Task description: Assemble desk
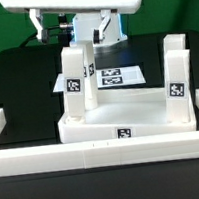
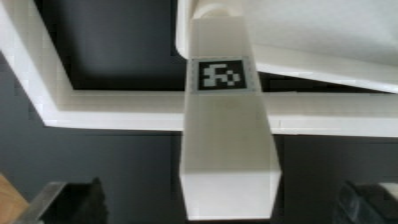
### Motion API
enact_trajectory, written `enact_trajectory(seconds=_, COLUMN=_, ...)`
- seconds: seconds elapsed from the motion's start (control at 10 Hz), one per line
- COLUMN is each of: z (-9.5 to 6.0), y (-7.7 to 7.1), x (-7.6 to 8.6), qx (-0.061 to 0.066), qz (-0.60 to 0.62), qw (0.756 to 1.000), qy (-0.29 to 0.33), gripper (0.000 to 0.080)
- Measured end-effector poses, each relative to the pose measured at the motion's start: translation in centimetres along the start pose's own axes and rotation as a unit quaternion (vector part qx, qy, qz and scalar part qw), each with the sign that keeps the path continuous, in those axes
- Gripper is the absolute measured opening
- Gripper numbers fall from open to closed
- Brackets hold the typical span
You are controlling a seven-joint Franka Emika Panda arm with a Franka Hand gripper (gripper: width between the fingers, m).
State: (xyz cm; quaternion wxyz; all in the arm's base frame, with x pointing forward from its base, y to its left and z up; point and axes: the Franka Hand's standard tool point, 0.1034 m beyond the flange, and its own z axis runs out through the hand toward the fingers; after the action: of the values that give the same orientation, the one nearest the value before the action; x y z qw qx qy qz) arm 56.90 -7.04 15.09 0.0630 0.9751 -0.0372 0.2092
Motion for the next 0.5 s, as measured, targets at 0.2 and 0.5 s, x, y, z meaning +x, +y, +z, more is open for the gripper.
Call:
enact_trajectory(seconds=0.2, z=0.83, y=0.09, x=-0.79, qx=0.015, qz=0.002, qw=0.996, qy=-0.085, gripper=0.0649)
enact_trajectory(seconds=0.5, z=1.17, y=-0.03, x=0.15, qx=0.028, qz=0.002, qw=0.985, qy=-0.170, gripper=0.0649)
